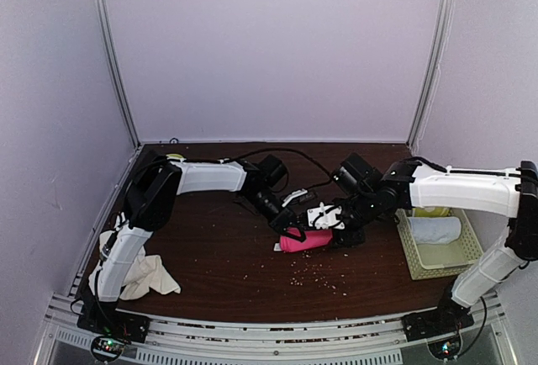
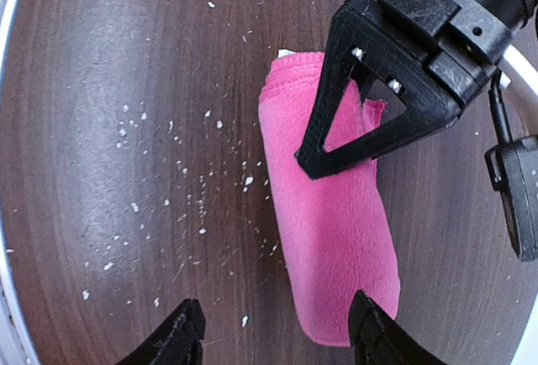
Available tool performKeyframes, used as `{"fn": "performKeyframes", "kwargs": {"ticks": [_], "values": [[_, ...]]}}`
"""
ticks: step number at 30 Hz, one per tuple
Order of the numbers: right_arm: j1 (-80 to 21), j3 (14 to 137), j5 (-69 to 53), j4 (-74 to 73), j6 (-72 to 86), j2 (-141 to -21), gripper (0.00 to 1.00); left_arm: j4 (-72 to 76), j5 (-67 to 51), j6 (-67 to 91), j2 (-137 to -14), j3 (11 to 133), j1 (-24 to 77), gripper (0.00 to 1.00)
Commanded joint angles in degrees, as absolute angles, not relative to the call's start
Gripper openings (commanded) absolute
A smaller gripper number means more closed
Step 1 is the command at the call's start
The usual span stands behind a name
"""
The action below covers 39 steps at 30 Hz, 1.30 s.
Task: Roll the towels
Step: Roll the towel at the center of the board, then pick up the towel from the center of the board.
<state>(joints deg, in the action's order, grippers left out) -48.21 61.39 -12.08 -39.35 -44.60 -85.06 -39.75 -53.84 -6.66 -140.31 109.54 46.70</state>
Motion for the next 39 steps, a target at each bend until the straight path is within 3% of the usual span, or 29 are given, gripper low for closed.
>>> {"fn": "performKeyframes", "kwargs": {"ticks": [1, 13, 19, 23, 31, 39], "values": [[-49.8, 60.9, -6.7, -29.0, -46.4, -89.0, 0.63, -47.5, -50.5, -5.5, -144.9, 107.0, 46.6, 0.16], [-50.9, 58.6, -1.3, -23.5, -52.0, -98.5, 0.65, -48.9, -51.3, -7.3, -144.9, 107.9, 45.7, 0.14], [-50.9, 57.1, -2.1, -20.8, -52.3, -101.5, 0.61, -49.0, -50.5, -7.1, -144.8, 108.9, 45.2, 0.12], [-51.0, 57.8, -2.7, -22.3, -52.7, -105.3, 0.58, -48.7, -46.9, -7.2, -142.2, 109.5, 44.3, 0.31], [-50.8, 59.3, -2.4, -25.8, -53.6, -110.2, 0.61, -35.5, -27.3, -0.3, -128.1, 95.6, 38.8, 0.52], [-48.8, 66.2, -7.6, -32.8, -50.7, -115.3, 0.59, -26.7, -18.7, 4.5, -114.9, 82.7, 31.7, 0.55]]}}
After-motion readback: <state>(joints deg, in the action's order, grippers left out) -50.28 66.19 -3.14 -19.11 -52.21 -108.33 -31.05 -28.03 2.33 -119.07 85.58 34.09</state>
